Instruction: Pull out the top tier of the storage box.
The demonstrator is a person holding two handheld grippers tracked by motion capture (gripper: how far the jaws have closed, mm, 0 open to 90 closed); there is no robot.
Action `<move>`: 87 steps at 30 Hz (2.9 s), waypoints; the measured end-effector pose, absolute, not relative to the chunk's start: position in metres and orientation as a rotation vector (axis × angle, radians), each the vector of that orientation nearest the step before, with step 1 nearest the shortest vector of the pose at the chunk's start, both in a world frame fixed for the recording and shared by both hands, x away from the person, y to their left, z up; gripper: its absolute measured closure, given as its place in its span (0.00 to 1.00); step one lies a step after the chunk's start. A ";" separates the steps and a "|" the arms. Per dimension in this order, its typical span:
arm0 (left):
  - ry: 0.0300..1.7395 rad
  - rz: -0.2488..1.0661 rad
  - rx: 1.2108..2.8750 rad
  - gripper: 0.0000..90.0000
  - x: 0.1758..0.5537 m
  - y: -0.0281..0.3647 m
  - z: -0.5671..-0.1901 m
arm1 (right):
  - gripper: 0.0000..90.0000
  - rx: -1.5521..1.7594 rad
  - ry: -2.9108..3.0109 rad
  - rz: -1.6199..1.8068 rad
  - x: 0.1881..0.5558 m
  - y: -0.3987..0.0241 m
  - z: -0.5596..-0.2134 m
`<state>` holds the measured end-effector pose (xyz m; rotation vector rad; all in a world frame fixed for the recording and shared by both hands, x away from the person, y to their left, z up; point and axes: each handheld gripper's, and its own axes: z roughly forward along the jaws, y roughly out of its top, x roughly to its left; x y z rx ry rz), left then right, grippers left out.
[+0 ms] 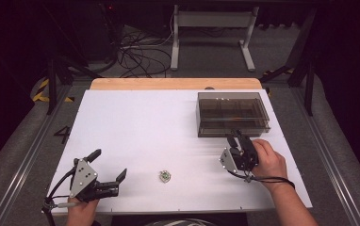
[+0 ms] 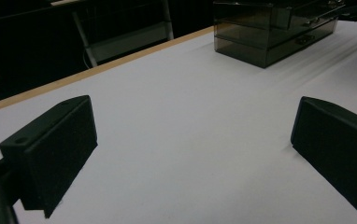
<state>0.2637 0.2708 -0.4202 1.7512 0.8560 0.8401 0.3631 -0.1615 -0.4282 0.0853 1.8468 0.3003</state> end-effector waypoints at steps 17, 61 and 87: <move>0.851 0.839 1.757 0.01 0.264 0.270 -0.420 | 0.57 0.180 1.963 0.481 0.355 -0.155 -0.397; 0.851 0.838 1.757 0.01 0.264 0.269 -0.421 | 0.49 0.461 2.425 0.836 0.405 -0.177 -0.339; 0.851 0.837 1.757 0.01 0.264 0.270 -0.421 | 0.47 0.458 2.560 0.749 0.435 -0.181 -0.350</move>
